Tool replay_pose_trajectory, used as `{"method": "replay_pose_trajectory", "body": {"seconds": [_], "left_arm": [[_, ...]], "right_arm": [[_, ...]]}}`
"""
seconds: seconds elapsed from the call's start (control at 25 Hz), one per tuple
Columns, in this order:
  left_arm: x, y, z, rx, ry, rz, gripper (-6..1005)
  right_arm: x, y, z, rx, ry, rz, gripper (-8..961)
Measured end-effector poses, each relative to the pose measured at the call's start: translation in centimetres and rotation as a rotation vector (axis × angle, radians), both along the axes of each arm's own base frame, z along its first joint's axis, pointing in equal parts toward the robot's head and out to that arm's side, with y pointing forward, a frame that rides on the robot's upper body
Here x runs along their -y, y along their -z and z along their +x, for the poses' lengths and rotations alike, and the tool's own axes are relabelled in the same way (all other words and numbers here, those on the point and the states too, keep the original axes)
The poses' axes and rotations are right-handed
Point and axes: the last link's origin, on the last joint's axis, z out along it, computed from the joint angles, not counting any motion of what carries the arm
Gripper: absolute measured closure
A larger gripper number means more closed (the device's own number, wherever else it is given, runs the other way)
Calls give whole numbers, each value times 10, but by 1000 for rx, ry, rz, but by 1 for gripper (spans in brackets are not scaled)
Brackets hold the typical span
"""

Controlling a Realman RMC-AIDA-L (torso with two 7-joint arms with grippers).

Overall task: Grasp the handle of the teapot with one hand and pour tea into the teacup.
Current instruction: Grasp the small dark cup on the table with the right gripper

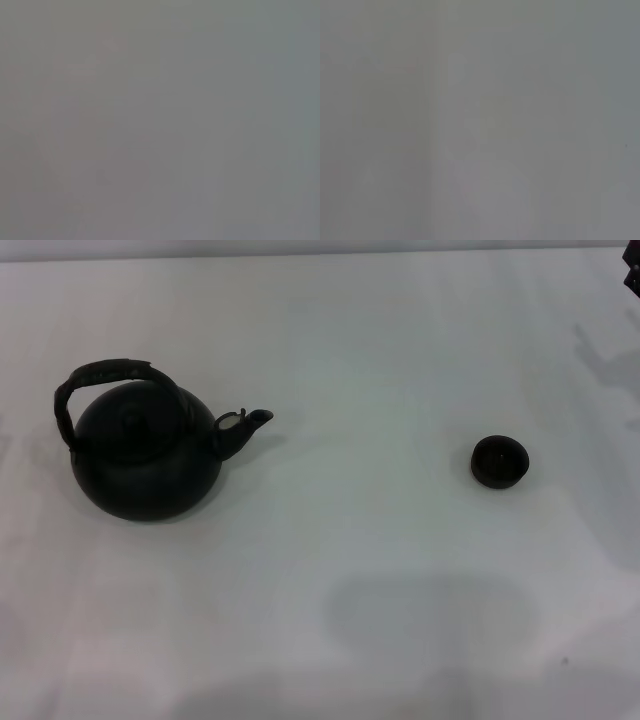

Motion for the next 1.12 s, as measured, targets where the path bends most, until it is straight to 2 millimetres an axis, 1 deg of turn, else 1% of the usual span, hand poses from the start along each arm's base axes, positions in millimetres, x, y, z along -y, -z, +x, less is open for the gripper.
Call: {"method": "replay_pose_trajectory", "body": {"seconds": [0.76, 1.12], "left_arm": [[-4, -1, 1, -4, 3, 1, 111], [0, -1, -1, -3, -1, -1, 112]], "right_arm": [[-1, 1, 0, -9, 5, -7, 112], [-3, -1, -4, 9, -29, -41, 113]]}}
